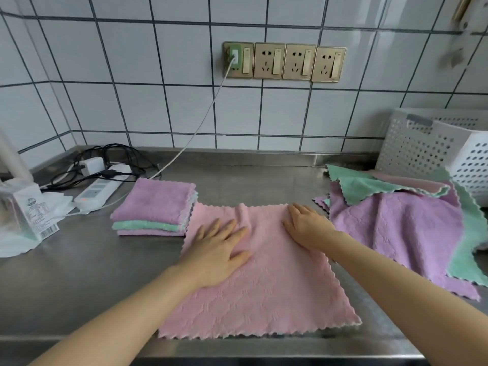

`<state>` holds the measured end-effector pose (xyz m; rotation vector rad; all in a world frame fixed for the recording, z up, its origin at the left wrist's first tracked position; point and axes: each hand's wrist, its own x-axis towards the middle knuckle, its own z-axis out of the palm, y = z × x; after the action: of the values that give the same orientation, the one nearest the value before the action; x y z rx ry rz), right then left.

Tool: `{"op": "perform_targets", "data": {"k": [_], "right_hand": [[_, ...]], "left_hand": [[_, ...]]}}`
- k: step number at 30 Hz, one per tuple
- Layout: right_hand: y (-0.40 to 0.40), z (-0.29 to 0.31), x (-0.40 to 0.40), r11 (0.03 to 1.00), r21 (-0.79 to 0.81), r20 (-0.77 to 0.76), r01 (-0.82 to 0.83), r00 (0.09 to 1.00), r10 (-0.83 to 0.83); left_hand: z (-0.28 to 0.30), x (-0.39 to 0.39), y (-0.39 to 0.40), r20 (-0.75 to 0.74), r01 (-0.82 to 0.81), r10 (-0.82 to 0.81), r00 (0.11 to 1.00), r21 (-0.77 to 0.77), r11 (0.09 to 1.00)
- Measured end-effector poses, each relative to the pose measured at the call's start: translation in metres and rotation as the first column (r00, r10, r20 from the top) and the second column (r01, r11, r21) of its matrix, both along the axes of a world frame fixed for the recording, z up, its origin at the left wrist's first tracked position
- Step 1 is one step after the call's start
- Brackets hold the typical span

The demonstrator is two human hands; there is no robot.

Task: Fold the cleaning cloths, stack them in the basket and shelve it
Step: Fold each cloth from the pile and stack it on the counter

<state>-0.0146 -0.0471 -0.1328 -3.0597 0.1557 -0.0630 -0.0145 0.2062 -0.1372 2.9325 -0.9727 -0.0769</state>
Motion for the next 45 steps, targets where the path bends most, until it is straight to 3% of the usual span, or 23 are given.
{"op": "perform_targets", "data": {"k": [5, 7, 9, 12, 15, 21, 26, 30, 33, 36, 38, 41, 45], "right_hand": [[-0.002, 0.005, -0.011, 0.984, -0.127, -0.052, 0.125, 0.99, -0.132], [0.0, 0.012, -0.022, 0.977, -0.211, 0.031, 0.025, 0.999, -0.019], [0.009, 0.022, -0.042, 0.975, -0.166, 0.108, -0.144, 0.981, 0.163], [0.027, 0.028, -0.089, 0.919, -0.025, 0.126, -0.393, 0.911, 0.393], [0.041, 0.024, -0.128, 0.862, 0.034, 0.065, -0.505, 0.862, 0.503], [0.047, 0.015, -0.171, 0.872, -0.146, -0.044, -0.467, 0.884, 0.465], [0.043, 0.019, -0.178, 0.864, -0.214, -0.01, -0.455, 0.886, 0.464], [0.04, 0.017, -0.179, 0.868, -0.192, 0.053, -0.457, 0.879, 0.474], [0.025, 0.021, -0.189, 0.898, -0.124, -0.068, -0.422, 0.907, 0.416], [0.012, 0.016, -0.189, 0.926, -0.086, -0.023, -0.368, 0.93, 0.367], [0.005, 0.013, -0.189, 0.923, -0.141, 0.002, -0.358, 0.932, 0.362], [-0.005, 0.012, -0.196, 0.898, -0.225, 0.163, -0.379, 0.894, 0.418], [-0.015, 0.002, -0.208, 0.867, -0.281, 0.231, -0.412, 0.847, 0.478]], "left_hand": [[0.001, 0.003, 0.001, -0.017, -0.018, 0.018, 1.0, -0.049, 0.999], [0.002, -0.004, 0.002, -0.003, -0.073, 0.073, 0.997, -0.056, 0.996], [0.002, -0.016, 0.007, 0.004, -0.084, 0.085, 0.996, -0.058, 0.995], [0.003, -0.048, 0.018, -0.043, 0.055, -0.058, 0.997, -0.076, 0.996], [0.01, -0.077, 0.024, -0.143, 0.148, -0.157, 0.977, -0.067, 0.987], [0.014, -0.101, 0.034, -0.183, 0.2, -0.194, 0.964, 0.014, 0.98], [0.015, -0.108, 0.044, -0.05, 0.172, -0.172, 0.984, 0.007, 0.985], [0.016, -0.107, 0.05, 0.046, 0.22, -0.219, 0.975, -0.001, 0.976], [0.016, -0.107, 0.058, 0.058, 0.219, -0.215, 0.975, -0.08, 0.972], [0.017, -0.102, 0.068, 0.042, 0.174, -0.169, 0.985, -0.184, 0.967], [0.016, -0.094, 0.075, 0.077, 0.171, -0.158, 0.984, -0.211, 0.963], [0.014, -0.09, 0.091, 0.086, 0.126, -0.106, 0.991, -0.276, 0.953], [0.003, -0.088, 0.113, 0.015, 0.157, -0.162, 0.987, -0.329, 0.931]]}}
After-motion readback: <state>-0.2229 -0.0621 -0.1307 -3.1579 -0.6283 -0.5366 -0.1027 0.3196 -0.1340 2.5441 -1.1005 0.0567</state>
